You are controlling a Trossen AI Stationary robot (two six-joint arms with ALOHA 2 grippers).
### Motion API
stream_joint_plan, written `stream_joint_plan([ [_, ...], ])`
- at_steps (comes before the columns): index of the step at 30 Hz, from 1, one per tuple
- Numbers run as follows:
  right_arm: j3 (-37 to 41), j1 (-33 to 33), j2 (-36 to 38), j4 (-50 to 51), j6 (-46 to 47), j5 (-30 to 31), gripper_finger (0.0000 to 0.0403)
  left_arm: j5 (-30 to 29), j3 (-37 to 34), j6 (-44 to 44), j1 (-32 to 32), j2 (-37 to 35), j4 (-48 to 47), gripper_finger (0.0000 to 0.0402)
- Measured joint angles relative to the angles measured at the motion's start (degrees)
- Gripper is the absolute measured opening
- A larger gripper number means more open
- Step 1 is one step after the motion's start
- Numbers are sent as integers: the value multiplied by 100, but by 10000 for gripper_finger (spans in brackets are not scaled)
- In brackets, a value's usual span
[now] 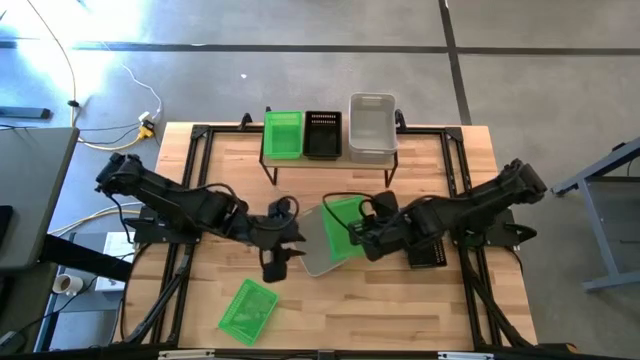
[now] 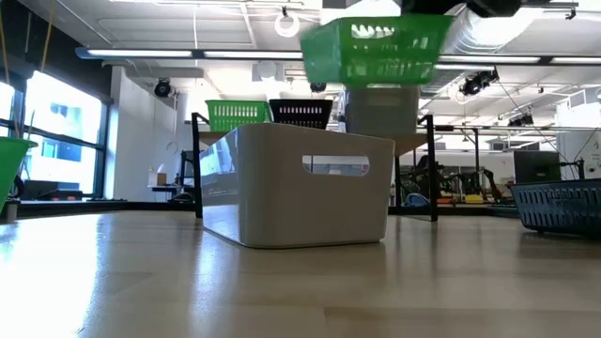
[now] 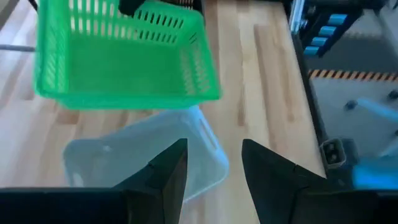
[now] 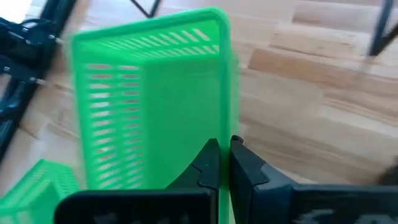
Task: Stack baskets on shelf by color
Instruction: Stack the top green bin on top of the green bin on the shelf
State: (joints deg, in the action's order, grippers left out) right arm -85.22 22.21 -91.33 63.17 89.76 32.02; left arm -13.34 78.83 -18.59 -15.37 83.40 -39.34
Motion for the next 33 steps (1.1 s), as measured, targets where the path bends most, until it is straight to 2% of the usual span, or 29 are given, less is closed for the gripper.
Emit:
stream_joint_plan([
  [2, -26, -42, -91, -35, -48, -3, 0, -57, 43, 271, -20, 125, 249, 145],
  [9, -59, -154, -315, -494, -134, 219, 0, -223, 6, 698, -57, 462, 93, 145],
  [13, -67, -203, -366, -721, -135, 436, 0, -447, 11, 741, -56, 674, 102, 145],
  [20, -58, -272, -502, -1021, -214, 457, 0, -942, 24, 746, -55, 984, 158, 145],
  [33, -58, -440, -566, -1216, -384, 546, 0, -742, 22, 833, -88, 1175, 215, 145],
])
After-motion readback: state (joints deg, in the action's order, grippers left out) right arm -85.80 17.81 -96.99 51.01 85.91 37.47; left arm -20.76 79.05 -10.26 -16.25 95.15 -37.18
